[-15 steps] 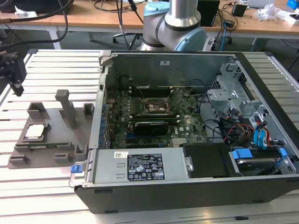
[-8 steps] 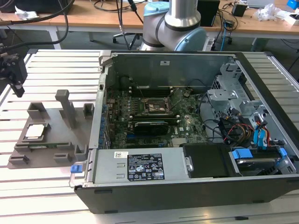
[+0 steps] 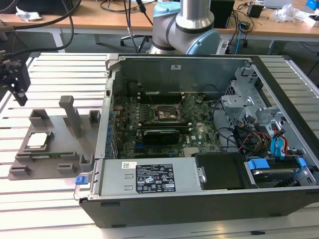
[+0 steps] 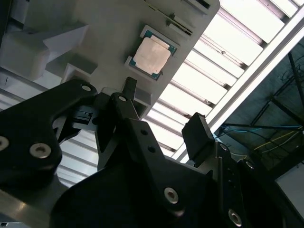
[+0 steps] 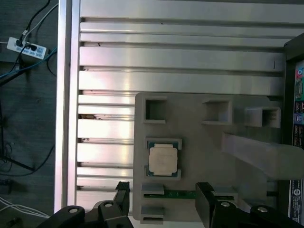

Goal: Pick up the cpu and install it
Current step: 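Pick up the cpu and move it towards the insertion slot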

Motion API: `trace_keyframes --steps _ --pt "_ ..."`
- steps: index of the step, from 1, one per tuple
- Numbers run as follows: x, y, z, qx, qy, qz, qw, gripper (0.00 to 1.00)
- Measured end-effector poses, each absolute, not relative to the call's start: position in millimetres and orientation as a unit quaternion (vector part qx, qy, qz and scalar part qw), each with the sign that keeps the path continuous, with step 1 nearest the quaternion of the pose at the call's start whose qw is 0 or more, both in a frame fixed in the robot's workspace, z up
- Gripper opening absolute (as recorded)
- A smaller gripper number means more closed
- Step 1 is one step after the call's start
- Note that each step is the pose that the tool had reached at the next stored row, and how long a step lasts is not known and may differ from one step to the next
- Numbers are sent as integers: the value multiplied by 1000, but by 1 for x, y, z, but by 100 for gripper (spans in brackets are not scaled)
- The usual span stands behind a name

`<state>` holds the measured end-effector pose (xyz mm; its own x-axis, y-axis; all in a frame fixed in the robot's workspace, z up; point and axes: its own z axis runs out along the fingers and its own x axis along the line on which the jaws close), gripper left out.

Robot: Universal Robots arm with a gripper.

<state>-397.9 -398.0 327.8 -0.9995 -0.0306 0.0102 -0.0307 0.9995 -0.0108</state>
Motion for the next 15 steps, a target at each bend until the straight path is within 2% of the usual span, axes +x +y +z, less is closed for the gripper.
trace_keyframes --steps 15 --pt "-398 -398 319 15 -1000 6 5 66"
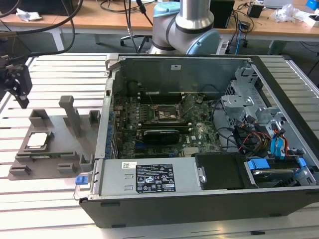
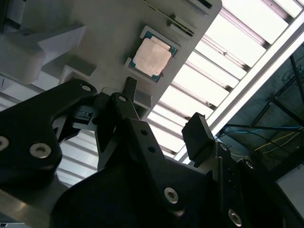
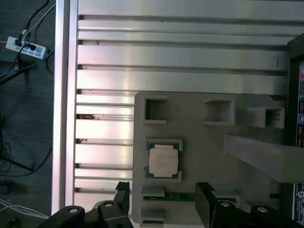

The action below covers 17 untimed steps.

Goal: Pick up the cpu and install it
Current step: 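Pick up the cpu and move it towards the insertion slot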

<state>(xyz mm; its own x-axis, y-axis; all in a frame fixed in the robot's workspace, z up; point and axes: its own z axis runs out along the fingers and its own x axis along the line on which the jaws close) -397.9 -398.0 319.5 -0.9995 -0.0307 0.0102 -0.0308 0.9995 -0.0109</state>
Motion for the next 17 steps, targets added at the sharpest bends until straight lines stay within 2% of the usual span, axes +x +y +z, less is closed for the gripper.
trace_keyframes --steps 17 --pt "-398 -398 303 15 -1000 6 5 66"
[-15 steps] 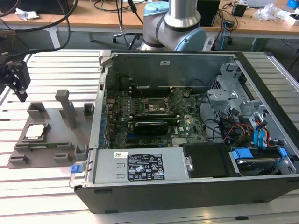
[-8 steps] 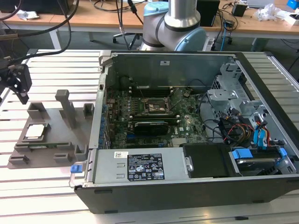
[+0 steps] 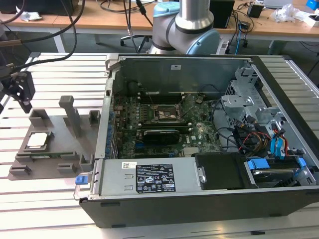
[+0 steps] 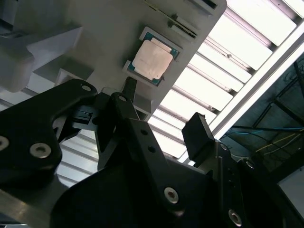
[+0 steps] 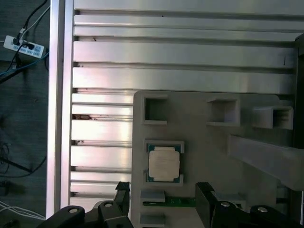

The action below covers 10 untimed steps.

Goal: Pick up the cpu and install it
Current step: 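Pick up the cpu and move it towards the insertion slot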

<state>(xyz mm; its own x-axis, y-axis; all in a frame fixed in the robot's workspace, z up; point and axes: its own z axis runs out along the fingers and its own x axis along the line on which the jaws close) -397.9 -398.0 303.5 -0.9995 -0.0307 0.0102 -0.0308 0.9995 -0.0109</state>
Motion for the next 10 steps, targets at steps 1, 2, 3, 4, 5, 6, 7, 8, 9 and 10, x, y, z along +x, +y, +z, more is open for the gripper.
trace_keyframes --steps 1,2,3,4,5,6,7,8,9,10 --pt "-398 -398 303 15 -1000 5 5 66" --pt "-398 -398 302 15 -1000 5 5 66" --pt "-398 -398 301 15 -1000 5 5 66" --pt "-398 -398 300 15 -1000 5 5 66" --pt "-398 -398 300 15 -1000 5 5 66" --pt "-398 -398 299 15 -1000 5 5 66" --pt "-398 -398 299 15 -1000 6 5 66" --pt "-398 -398 298 15 -1000 6 5 66" --pt "-398 -398 297 15 -1000 6 5 66" --pt "-398 -398 297 15 -1000 6 5 66"
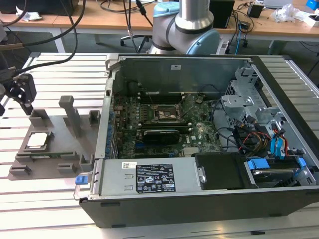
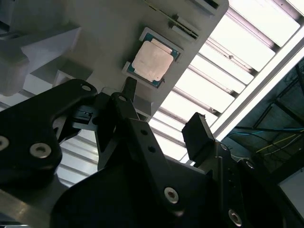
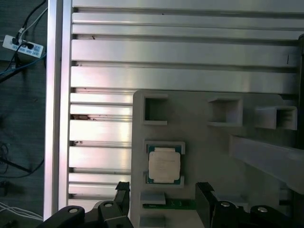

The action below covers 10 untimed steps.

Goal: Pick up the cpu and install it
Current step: 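Pick up the cpu and move it towards the insertion slot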

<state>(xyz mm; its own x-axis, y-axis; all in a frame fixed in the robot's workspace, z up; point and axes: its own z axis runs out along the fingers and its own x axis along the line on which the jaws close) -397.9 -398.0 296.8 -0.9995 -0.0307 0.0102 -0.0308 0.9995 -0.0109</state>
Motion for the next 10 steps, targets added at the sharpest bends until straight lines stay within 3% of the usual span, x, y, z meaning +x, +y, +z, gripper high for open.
trace_keyframes --steps 10 --pt "-398 -398 292 15 -1000 5 5 66"
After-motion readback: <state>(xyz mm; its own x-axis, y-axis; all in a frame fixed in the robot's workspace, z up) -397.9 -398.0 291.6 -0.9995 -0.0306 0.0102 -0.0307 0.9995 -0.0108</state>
